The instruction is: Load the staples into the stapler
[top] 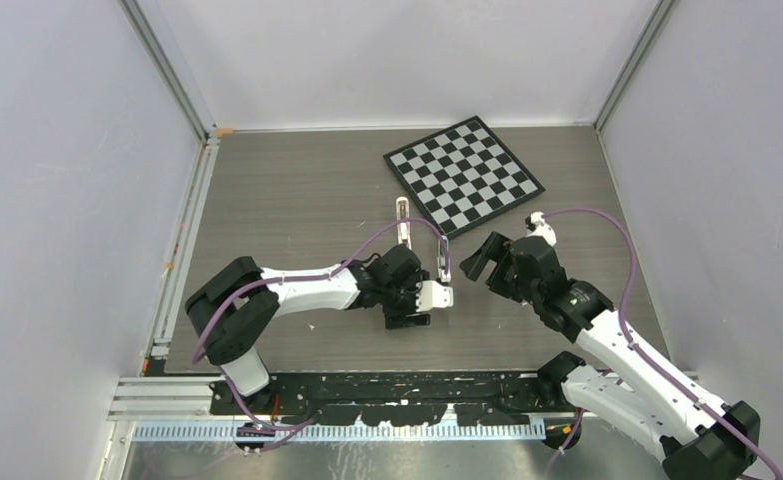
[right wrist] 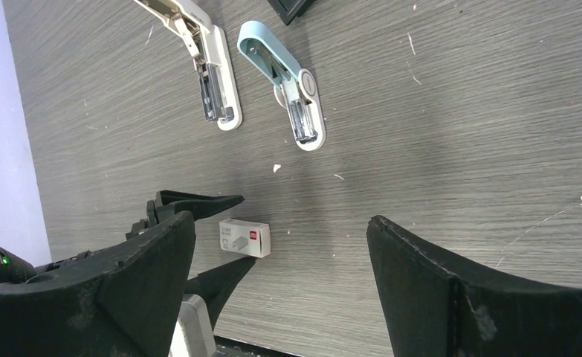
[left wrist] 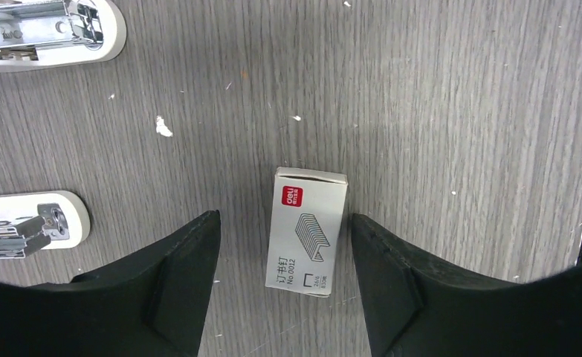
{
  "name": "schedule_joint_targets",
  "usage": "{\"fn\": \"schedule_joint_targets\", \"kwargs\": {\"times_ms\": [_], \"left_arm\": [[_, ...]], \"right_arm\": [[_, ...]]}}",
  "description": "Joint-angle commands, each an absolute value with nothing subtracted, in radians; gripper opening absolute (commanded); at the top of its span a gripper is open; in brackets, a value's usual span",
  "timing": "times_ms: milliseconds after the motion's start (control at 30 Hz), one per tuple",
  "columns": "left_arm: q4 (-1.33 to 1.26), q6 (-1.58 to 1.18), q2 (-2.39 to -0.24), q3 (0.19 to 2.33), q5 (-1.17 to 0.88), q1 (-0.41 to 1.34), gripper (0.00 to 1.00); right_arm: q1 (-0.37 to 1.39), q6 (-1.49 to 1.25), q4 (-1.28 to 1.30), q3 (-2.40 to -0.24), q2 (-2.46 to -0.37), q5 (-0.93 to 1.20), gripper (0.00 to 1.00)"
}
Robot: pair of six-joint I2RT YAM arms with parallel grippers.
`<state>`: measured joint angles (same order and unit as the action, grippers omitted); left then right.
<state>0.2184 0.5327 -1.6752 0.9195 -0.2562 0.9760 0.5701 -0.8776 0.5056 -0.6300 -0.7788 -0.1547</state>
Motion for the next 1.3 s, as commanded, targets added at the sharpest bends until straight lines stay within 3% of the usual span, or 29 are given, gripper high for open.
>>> {"fn": "schedule_joint_targets", "kwargs": {"times_ms": [0,133,400,867,1267], "left_arm": [[0.198,0.549,-1.681,0.942,-0.276,0.968,0.65],[0.229,0.533,-1.686,0.954,-0.310,0.968,0.56],[0.242,0.519,-1.695,0.965,-0.357,0.967,0.56],[0.265,0.503,-1.683,0.969,-0.328,0.965,0.41],[0.139,0.434,-1.598,0.913,-0.334,0.910,0.36]], "right_arm": [[0.548,-0.858,0.497,-0.637,-0.765,-0.142,0.90],[0.540,-0.860,0.492,-0.639,-0.768,-0.137,0.90],[0.536,-0.869,0.488,-0.642,-0.767,-0.131,0.91],[0.532,-0.896,0.476,-0.632,-0.746,-0.138,0.91],[0.508,-0.923,0.419,-0.617,-0.770,-0.041,0.91]]}}
